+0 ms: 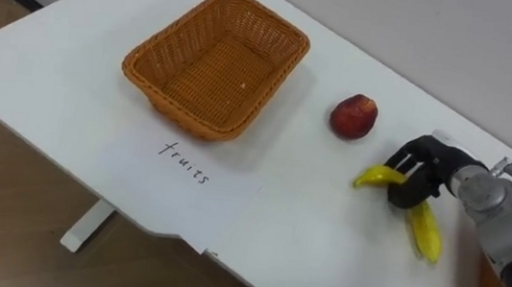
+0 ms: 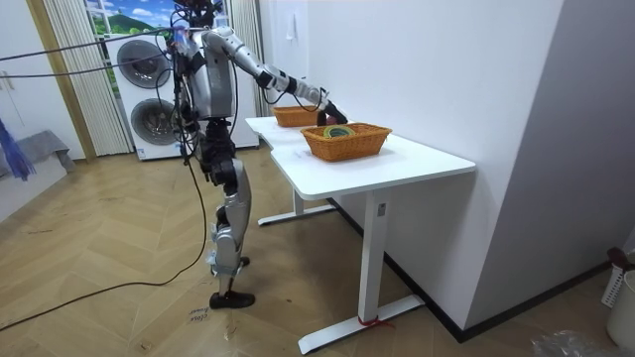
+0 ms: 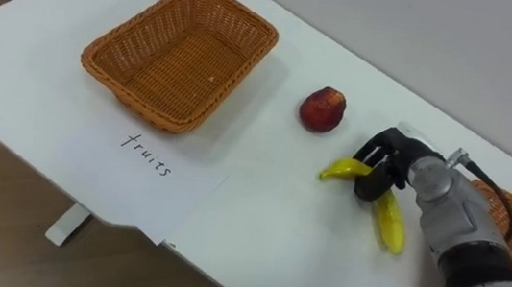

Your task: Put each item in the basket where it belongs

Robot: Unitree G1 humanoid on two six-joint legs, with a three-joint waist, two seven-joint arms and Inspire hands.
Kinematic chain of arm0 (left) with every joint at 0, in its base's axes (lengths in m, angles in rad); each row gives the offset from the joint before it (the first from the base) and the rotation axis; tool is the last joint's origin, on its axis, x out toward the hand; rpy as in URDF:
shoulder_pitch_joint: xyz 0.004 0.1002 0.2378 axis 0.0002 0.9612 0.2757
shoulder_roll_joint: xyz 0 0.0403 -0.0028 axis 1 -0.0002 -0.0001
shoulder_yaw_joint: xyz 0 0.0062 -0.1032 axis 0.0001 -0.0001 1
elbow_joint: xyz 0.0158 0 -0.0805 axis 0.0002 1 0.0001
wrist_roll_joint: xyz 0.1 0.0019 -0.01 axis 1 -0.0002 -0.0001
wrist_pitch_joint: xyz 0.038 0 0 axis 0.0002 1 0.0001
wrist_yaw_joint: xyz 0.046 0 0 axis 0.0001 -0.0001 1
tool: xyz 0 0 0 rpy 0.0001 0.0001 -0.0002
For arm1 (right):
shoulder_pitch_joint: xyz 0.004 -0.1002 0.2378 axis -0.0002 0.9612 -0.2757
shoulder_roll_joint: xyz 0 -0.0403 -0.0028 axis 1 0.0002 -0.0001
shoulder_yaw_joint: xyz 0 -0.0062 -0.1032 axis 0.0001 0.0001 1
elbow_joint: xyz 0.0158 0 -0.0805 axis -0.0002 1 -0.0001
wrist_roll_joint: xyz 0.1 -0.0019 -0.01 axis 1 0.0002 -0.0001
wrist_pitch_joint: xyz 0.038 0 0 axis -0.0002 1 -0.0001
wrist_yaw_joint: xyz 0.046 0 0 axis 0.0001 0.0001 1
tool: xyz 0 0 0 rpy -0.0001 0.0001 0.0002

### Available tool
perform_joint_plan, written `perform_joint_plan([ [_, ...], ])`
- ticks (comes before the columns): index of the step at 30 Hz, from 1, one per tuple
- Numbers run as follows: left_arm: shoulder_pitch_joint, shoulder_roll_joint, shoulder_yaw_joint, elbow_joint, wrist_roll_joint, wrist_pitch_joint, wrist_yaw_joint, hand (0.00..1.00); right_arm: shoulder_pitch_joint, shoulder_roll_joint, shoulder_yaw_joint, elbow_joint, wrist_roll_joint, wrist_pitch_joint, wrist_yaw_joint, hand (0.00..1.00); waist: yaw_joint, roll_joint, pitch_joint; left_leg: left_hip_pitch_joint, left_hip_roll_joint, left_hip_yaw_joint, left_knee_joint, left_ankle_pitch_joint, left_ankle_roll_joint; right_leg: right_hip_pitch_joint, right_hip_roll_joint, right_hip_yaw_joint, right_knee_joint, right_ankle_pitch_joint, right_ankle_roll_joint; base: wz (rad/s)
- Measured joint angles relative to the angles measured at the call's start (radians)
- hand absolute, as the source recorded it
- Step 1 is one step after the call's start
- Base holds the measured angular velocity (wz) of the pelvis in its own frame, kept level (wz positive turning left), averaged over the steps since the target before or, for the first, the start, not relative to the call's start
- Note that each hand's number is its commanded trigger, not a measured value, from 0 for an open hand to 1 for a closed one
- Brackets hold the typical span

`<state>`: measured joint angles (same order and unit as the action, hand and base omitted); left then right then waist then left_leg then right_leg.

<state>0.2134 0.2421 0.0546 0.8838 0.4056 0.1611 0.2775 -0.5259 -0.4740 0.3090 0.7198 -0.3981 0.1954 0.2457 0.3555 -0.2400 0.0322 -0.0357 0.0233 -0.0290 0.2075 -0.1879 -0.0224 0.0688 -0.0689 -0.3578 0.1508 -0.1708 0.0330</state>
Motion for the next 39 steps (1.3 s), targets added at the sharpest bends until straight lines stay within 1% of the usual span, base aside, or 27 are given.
perform_joint_plan([
  [3, -0.006, 0.002, 0.001, 0.008, 0.000, 0.000, 0.004, 0.00, 0.001, 0.000, 0.000, -0.040, -0.001, -0.006, -0.001, 1.00, -0.010, 0.008, -0.0026, -0.004, -0.001, -0.001, 0.007, 0.000, 0.000, -0.001, -0.001, 0.001, 0.000, 0.000, 0.000, 0.00],
  [4, -0.010, 0.002, 0.007, 0.009, 0.002, 0.000, 0.005, 0.00, 0.001, 0.000, 0.000, -0.070, -0.005, -0.006, -0.001, 1.00, -0.020, 0.011, -0.0036, -0.004, 0.000, 0.000, 0.007, 0.000, 0.000, -0.001, -0.001, 0.002, 0.000, 0.000, 0.000, 0.00],
  [6, -0.009, -0.003, 0.024, 0.009, 0.002, 0.000, 0.005, 0.00, 0.002, 0.000, 0.000, -0.143, -0.009, -0.006, -0.001, 1.00, -0.032, 0.018, -0.0050, -0.003, 0.000, 0.007, 0.008, 0.000, 0.000, -0.003, -0.001, 0.012, -0.001, 0.000, 0.000, -0.08],
  [7, -0.007, -0.004, 0.028, 0.009, 0.002, 0.000, 0.005, 0.00, 0.002, 0.000, 0.000, -0.189, -0.008, -0.007, 0.000, 1.00, -0.046, 0.022, -0.0070, -0.002, 0.000, 0.011, 0.008, 0.000, 0.000, -0.003, -0.001, 0.022, -0.001, 0.000, 0.000, -0.09],
  [8, -0.003, -0.008, 0.035, 0.009, 0.002, 0.000, 0.006, 0.00, 0.002, 0.000, 0.000, -0.223, -0.008, -0.009, 0.003, 1.00, -0.051, 0.025, -0.0088, 0.002, 0.000, 0.013, 0.007, 0.000, 0.000, -0.001, -0.001, 0.032, -0.001, 0.000, 0.000, -0.10],
  [10, 0.003, -0.013, 0.043, -0.003, 0.001, -0.001, 0.009, 0.00, 0.006, 0.000, 0.000, -0.271, -0.010, -0.004, 0.021, 1.00, -0.054, 0.024, -0.0106, 0.009, 0.001, 0.021, 0.006, 0.000, 0.000, 0.001, -0.001, 0.039, 0.000, 0.000, 0.000, -0.13],
  [12, 0.004, -0.016, 0.046, -0.005, 0.001, -0.002, 0.021, 0.00, 0.011, -0.003, 0.000, -0.348, -0.011, 0.002, 0.038, 1.00, -0.069, 0.022, -0.0120, 0.009, 0.001, 0.023, 0.005, 0.000, 0.000, 0.000, -0.001, 0.037, 0.000, 0.000, 0.000, -0.05],
  [13, 0.003, -0.017, 0.050, -0.005, 0.001, -0.002, 0.025, 0.00, 0.011, -0.003, 0.000, -0.389, -0.011, 0.002, 0.043, 1.00, -0.078, 0.020, -0.0141, 0.009, 0.001, 0.024, 0.004, 0.000, 0.000, -0.001, -0.001, 0.037, 0.000, 0.000, 0.000, 0.00],
  [14, 0.002, -0.016, 0.055, -0.005, 0.001, -0.002, 0.027, 0.00, 0.011, -0.004, -0.004, -0.419, -0.011, 0.002, 0.047, 1.00, -0.086, 0.016, -0.0197, 0.009, 0.001, 0.024, 0.003, 0.000, 0.000, -0.001, -0.001, 0.037, 0.000, 0.000, 0.000, 0.00],
  [15, 0.002, -0.016, 0.057, -0.005, 0.001, -0.002, 0.027, 0.00, 0.011, -0.004, -0.007, -0.428, -0.010, 0.000, 0.050, 1.00, -0.088, 0.014, -0.0227, 0.010, 0.001, 0.024, 0.003, 0.000, 0.000, 0.000, -0.001, 0.037, 0.001, 0.000, 0.000, 0.00],
  [16, 0.002, -0.016, 0.060, -0.005, 0.001, -0.002, 0.029, 0.00, 0.011, -0.004, -0.011, -0.441, -0.011, 0.001, 0.053, 1.00, -0.095, 0.010, -0.0282, 0.012, 0.001, 0.024, 0.003, 0.000, 0.000, 0.004, -0.001, 0.037, 0.001, 0.000, 0.000, 0.03],
  [21, 0.013, -0.017, 0.060, -0.005, 0.001, -0.002, 0.043, 0.00, 0.011, -0.004, -0.022, -0.512, -0.045, 0.002, 0.063, 1.00, -0.108, 0.011, -0.0283, 0.047, 0.001, 0.025, -0.005, 0.000, 0.000, 0.035, -0.001, 0.041, 0.001, 0.000, 0.000, -0.01],
  [25, 0.022, -0.017, 0.061, -0.006, -0.001, -0.002, 0.045, 0.00, 0.008, -0.006, -0.035, -0.601, -0.045, 0.002, 0.065, 1.00, -0.129, 0.010, -0.0287, 0.047, 0.001, 0.025, -0.010, 0.000, 0.001, 0.036, -0.001, 0.042, 0.003, 0.000, 0.000, 0.00],
  [26, 0.023, -0.018, 0.061, -0.006, -0.001, -0.002, 0.047, 0.00, 0.003, -0.008, -0.039, -0.624, -0.045, 0.002, 0.065, 1.00, -0.131, 0.010, -0.0287, 0.047, 0.001, 0.027, -0.011, 0.000, 0.001, 0.035, -0.001, 0.050, 0.003, 0.000, 0.000, -0.04],
  [32, 0.023, -0.034, 0.069, -0.006, 0.001, -0.004, 0.072, 0.00, -0.004, -0.021, -0.070, -0.767, -0.042, 0.003, 0.059, 1.00, -0.128, 0.011, -0.0285, 0.049, 0.002, 0.031, -0.011, 0.001, 0.001, 0.033, 0.000, 0.056, 0.003, 0.000, 0.000, -0.02],
  [36, 0.025, -0.039, 0.069, -0.006, 0.000, -0.004, 0.090, 0.00, -0.004, -0.021, -0.070, -0.805, -0.037, -0.003, 0.047, 1.00, -0.124, 0.010, -0.0284, 0.066, 0.002, 0.031, -0.021, 0.001, 0.002, 0.042, 0.000, 0.058, 0.003, 0.000, 0.000, 0.00],
  [39, 0.025, -0.040, 0.068, -0.009, -0.001, -0.008, 0.101, 0.00, -0.005, -0.020, -0.069, -0.816, -0.040, -0.008, 0.029, 1.00, -0.102, 0.011, -0.0278, 0.073, 0.002, 0.038, -0.030, 0.001, 0.002, 0.041, 0.000, 0.074, 0.002, 0.000, 0.000, -0.09],
])
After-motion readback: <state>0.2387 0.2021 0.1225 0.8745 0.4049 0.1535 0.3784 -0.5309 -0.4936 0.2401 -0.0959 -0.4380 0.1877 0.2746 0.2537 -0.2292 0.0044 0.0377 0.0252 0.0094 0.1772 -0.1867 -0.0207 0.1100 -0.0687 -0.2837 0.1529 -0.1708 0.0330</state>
